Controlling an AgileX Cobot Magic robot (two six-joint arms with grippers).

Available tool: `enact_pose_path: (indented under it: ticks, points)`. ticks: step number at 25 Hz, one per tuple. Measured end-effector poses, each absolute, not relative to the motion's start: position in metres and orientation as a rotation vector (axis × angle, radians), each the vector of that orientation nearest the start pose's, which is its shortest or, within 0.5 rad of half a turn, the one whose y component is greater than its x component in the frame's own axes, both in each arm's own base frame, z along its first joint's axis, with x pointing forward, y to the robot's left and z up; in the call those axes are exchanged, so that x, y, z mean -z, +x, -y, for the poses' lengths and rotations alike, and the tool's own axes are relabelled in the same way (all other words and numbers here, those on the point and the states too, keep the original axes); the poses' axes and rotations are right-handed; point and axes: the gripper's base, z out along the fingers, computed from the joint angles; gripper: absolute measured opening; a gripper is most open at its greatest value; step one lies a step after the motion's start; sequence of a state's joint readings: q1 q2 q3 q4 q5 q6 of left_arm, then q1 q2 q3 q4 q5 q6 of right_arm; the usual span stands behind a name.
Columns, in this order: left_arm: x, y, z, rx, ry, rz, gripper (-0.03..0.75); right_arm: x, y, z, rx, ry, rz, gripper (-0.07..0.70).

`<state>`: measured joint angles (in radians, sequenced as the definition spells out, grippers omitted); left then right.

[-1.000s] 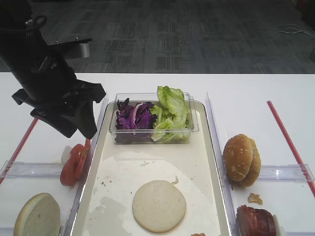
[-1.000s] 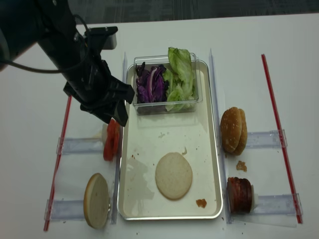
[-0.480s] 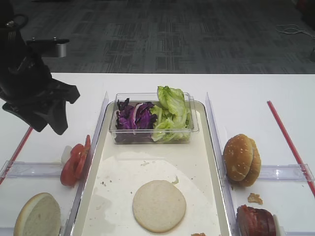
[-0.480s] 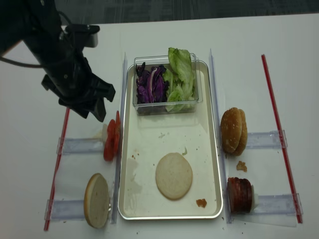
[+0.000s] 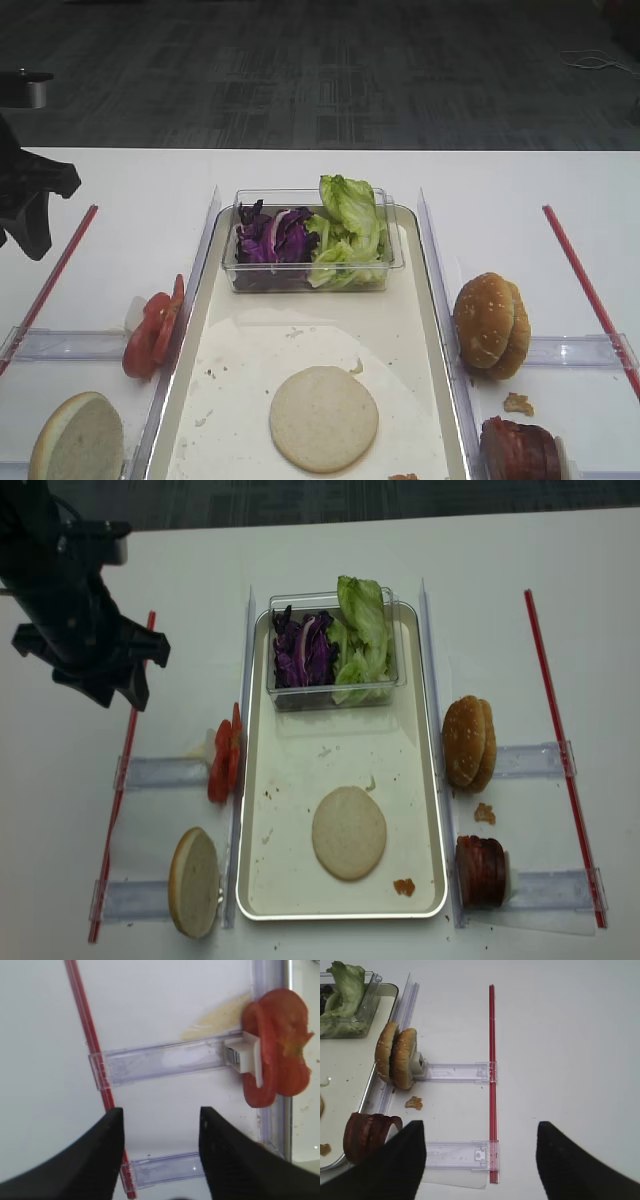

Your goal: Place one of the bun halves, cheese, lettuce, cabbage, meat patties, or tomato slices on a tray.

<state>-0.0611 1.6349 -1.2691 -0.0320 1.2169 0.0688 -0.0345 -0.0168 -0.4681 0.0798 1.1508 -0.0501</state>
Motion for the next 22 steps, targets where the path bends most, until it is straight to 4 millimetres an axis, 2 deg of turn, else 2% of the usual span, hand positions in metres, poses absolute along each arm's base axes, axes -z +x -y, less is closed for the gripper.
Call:
enact_pose_path:
  ticks: [6, 9, 14, 22]
  points:
    - [-0.263, 0.31, 0.012, 0.034, 0.134, -3.065, 0.33, -0.261, -0.008, -0.007, -0.048, -0.024, -2.147, 0.49]
    - [-0.256, 0.305, 0.012, 0.035, 0.134, -3.096, 0.33, -0.261, -0.008, -0.007, -0.048, -0.024, -2.147, 0.49]
    - [-0.25, 0.287, 0.011, 0.036, 0.131, -3.13, 0.33, -0.261, -0.008, -0.007, -0.048, -0.024, -2.147, 0.49]
    - [-0.269, 0.251, 0.01, 0.034, 0.127, -3.066, 0.33, -0.261, -0.008, -0.007, -0.047, -0.026, -2.147, 0.49]
